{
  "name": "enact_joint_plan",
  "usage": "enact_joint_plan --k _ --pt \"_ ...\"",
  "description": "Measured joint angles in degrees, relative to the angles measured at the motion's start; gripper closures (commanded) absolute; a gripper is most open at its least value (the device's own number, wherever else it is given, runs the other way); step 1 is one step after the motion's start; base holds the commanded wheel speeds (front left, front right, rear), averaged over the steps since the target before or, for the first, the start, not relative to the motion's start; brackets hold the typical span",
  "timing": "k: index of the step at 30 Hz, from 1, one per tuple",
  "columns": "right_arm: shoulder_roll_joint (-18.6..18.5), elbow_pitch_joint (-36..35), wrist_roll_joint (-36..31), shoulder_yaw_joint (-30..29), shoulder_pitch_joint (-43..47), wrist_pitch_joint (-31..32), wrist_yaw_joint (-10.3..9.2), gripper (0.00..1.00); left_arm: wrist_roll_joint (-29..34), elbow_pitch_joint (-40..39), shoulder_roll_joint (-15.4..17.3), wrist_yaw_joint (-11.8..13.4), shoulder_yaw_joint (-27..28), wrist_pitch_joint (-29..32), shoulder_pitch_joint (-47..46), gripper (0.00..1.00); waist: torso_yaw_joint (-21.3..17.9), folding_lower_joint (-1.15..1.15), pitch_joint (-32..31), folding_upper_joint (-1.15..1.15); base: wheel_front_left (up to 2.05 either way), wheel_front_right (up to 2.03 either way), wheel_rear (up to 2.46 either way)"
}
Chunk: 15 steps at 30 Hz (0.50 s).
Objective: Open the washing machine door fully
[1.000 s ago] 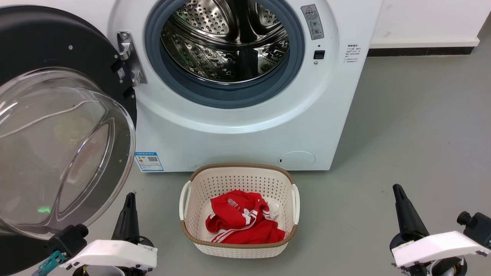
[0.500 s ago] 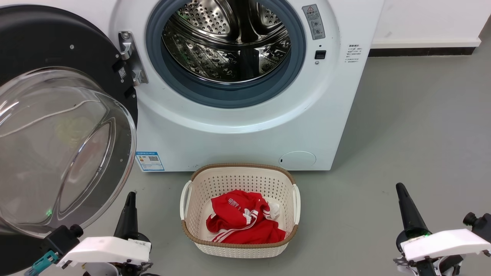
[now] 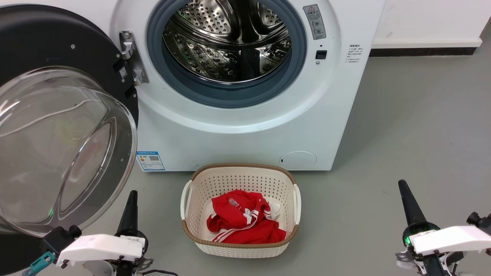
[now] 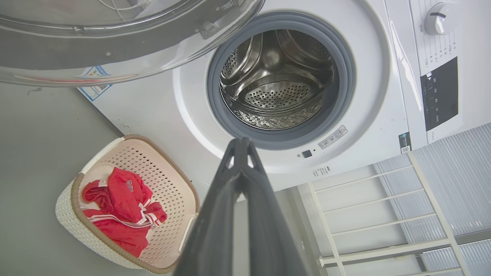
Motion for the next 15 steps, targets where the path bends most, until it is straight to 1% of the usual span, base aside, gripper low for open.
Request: enact_joint_plan --k 15 --pt "0.0 1.2 8.5 -0.8 -0.9 1.5 0.00 1.00 -9.1 1.4 -0.1 -0.8 0.7 2.1 -1.0 1.00 0.2 0.00 0.0 0.00 0.00 0.00 0.00"
